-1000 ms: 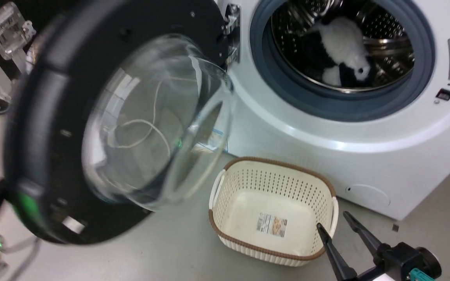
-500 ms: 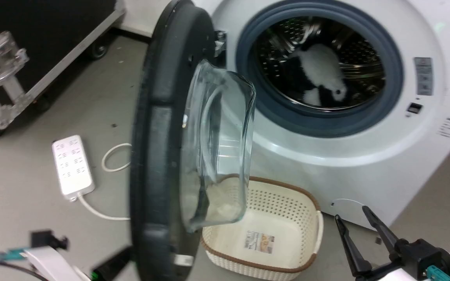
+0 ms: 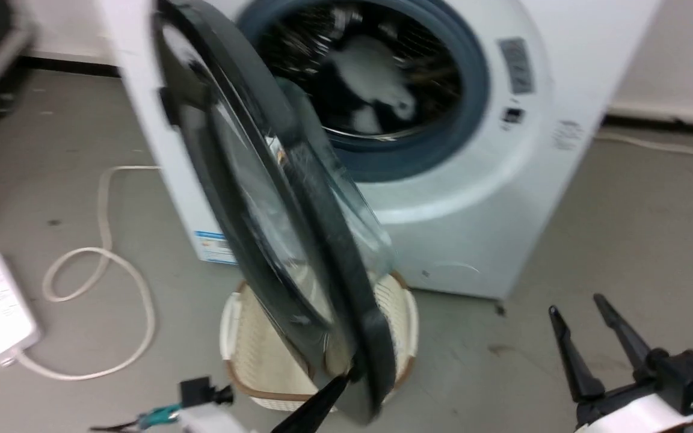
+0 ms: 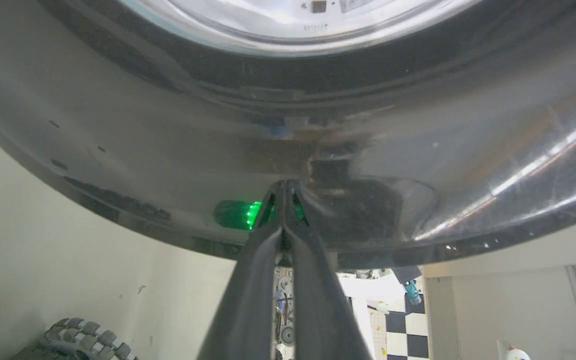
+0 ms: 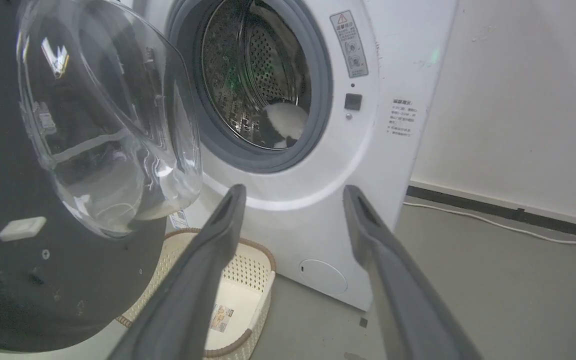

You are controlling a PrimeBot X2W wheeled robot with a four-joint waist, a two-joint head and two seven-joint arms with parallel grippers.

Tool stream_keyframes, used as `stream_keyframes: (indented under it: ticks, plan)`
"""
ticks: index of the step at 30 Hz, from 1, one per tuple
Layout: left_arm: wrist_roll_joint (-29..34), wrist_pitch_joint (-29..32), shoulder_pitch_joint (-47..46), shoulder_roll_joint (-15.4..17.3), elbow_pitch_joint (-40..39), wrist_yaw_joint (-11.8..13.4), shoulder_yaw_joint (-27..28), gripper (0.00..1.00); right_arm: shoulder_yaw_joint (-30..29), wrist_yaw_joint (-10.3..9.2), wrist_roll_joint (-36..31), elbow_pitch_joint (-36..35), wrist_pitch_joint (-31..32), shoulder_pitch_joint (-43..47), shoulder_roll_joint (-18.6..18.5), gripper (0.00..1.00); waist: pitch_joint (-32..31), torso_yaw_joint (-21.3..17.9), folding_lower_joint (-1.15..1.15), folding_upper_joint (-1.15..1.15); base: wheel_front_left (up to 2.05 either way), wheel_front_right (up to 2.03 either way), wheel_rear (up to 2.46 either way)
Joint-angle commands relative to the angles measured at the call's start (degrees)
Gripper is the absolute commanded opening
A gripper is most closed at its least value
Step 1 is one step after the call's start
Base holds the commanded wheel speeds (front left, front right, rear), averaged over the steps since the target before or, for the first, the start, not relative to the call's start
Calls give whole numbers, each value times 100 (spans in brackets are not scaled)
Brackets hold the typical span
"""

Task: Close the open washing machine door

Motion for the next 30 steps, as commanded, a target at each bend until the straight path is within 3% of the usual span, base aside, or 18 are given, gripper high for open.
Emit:
stream_keyframes:
  ticks: [1,8,15,23,27,30]
  plan:
    - [-70,-173,-209,-7,76,-61,-135,0,-21,5,48,-40,-9,-103,-50,100,349,-486,0,0,0,0,0]
    - [-365,-1280,-1167,-8,705,-176,-888,0,-106,5,143,16,-75,-219,-59,100,781,-1308,0,0,0,0,0]
    - [-857,-2435,-2345,-8,1423,-209,-1227,0,-48,5,210,188,-168,-399,-8,100,1095,-1901,0,0,0,0,0]
    - [-1598,-3629,-3714,-8,2341,-215,-1502,0,82,5,232,378,-219,-507,63,100,1219,-2085,0,0,0,0,0]
    - [-1838,-3826,-3936,-8,2498,-215,-1752,0,165,5,227,425,-226,-558,99,100,1152,-2049,0,0,0,0,0]
    - [-1631,-3899,-3862,-7,2540,-216,-1920,0,151,5,212,408,-227,-535,86,100,1031,-1928,0,0,0,0,0]
